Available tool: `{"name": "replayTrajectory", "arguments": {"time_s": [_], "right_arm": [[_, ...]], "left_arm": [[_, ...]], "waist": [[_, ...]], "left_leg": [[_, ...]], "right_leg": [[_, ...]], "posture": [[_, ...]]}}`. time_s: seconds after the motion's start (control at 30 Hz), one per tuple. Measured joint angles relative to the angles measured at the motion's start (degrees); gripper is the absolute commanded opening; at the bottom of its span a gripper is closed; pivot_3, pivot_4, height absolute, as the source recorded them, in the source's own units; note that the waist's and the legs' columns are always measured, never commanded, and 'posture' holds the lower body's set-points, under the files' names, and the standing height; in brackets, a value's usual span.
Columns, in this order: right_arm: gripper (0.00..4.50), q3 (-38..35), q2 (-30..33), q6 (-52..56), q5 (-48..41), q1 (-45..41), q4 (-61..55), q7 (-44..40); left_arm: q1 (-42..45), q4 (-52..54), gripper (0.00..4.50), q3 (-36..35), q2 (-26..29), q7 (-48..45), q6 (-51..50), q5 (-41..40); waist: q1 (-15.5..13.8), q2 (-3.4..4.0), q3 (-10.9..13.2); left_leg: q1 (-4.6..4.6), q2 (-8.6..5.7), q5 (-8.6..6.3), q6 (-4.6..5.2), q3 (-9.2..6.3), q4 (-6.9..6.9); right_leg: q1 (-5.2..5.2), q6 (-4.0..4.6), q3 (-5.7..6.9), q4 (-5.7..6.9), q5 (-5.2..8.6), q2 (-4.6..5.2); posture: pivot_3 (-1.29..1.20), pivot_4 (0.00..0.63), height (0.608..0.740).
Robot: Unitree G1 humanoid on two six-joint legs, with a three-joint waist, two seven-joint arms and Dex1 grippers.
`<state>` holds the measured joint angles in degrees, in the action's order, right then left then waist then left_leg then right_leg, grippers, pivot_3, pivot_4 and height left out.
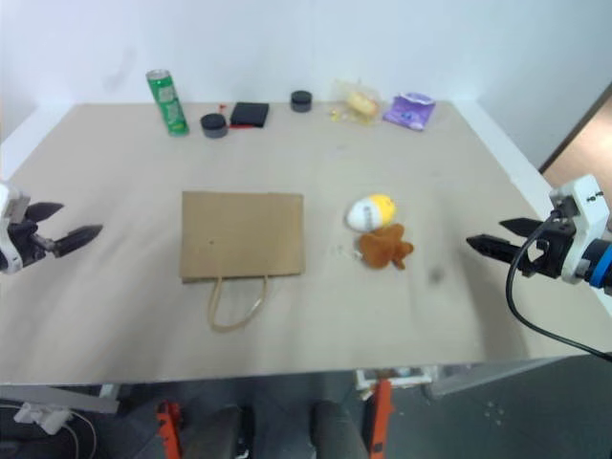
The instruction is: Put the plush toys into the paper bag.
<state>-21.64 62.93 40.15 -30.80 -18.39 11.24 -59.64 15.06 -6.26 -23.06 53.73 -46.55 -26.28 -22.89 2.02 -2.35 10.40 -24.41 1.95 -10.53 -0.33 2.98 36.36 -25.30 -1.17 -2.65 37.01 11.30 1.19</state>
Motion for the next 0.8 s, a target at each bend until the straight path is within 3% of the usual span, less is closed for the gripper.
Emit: {"name": "replayTrajectory", "arguments": {"time_s": [0.07, 0.13, 0.2, 0.23, 0.27, 0.33, 0.63, 0.8], "right_arm": [[4.5, -0.99, -0.57, -0.82, -0.79, 1.67, -1.36, -1.66], [4.5, -1.6, -2.34, -0.15, -8.11, 5.82, -13.05, -8.89], [4.5, -1.55, -2.34, 1.31, -11.41, 6.4, -19.2, -10.44], [4.5, -1.11, -2.34, 2.48, -14.79, 6.4, -26.47, -11.25], [4.5, -0.86, -2.35, 2.58, -15.16, 6.42, -27.41, -11.25], [4.5, 2.84, -3.75, 3.25, -16.27, 6.44, -34.07, -9.67], [4.5, 4.43, -5.94, 3.8, -16.29, 6.42, -37.5, -5.19], [4.5, 5.04, -8.25, 4.78, -17.57, 7.76, -42.24, 0.09]], "left_arm": [[1.67, 0.12, 4.43, 1.3, -1.49, -0.56, 1.37, -0.01], [4.52, 2.38, 4.43, 7.17, -5.64, -3.78, 8.26, 0.54], [4.99, 4.05, 4.43, 9.63, -6.77, -5.45, 13.11, 1.59], [5.82, 6.53, 4.43, 11.98, -8.53, -7.47, 20.92, 3.03], [5.82, 6.82, 4.43, 12.15, -8.66, -7.93, 22.6, 3.38], [5.6, 7.52, 4.43, 15.15, -9.38, -13.04, 44.9, 8.48], [4.87, 0.29, 4.43, 18.94, -11.88, -16.43, 75.11, 13.0], [6.71, -12.52, 4.43, 23.33, -11.79, -17.72, 96.96, 15.37]], "waist": [[-0.02, 0.0, 0.0], [-0.38, 0.02, 0.0], [-0.43, 0.01, 0.0], [-0.43, -0.03, -0.02], [-0.43, -0.04, -0.02], [-0.51, -0.02, -0.03], [-0.74, 0.01, -0.04], [-0.79, 0.0, -0.04]], "left_leg": [[0.0, -0.01, 0.0, 0.01, -0.02, 0.03], [-0.01, -0.03, 0.01, 0.01, -0.05, 0.09], [-0.01, -0.01, 0.01, 0.01, -0.04, 0.1], [-0.01, 0.02, 0.0, 0.01, -0.03, 0.12], [-0.01, 0.03, 0.0, 0.01, -0.02, 0.12], [0.02, 0.01, 0.0, 0.01, -0.01, 0.13], [0.04, -0.02, 0.02, 0.03, 0.06, 0.22], [0.01, 0.14, 0.04, 0.06, 0.07, 0.29]], "right_leg": [[0.02, -0.03, 0.0, 0.0, -0.02, 0.0], [0.06, -0.28, -0.06, 0.01, -0.17, -0.05], [0.07, -0.29, -0.08, 0.0, -0.17, -0.06], [0.07, -0.26, -0.1, 0.0, -0.15, -0.07], [0.07, -0.23, -0.1, 0.0, -0.14, -0.08], [0.08, -0.11, -0.13, 0.0, -0.08, -0.05], [0.13, -0.14, -0.18, 0.0, -0.12, 0.0], [0.17, -0.21, -0.13, 0.0, -0.18, -0.01]], "posture": [[0.0, 0.15, 0.74], [0.0, 0.15, 0.74], [0.0, 0.15, 0.74], [0.0, 0.15, 0.74], [0.0, 0.15, 0.74], [0.0, 0.15, 0.74], [0.0, 0.15, 0.74], [0.0, 0.15, 0.74]]}}
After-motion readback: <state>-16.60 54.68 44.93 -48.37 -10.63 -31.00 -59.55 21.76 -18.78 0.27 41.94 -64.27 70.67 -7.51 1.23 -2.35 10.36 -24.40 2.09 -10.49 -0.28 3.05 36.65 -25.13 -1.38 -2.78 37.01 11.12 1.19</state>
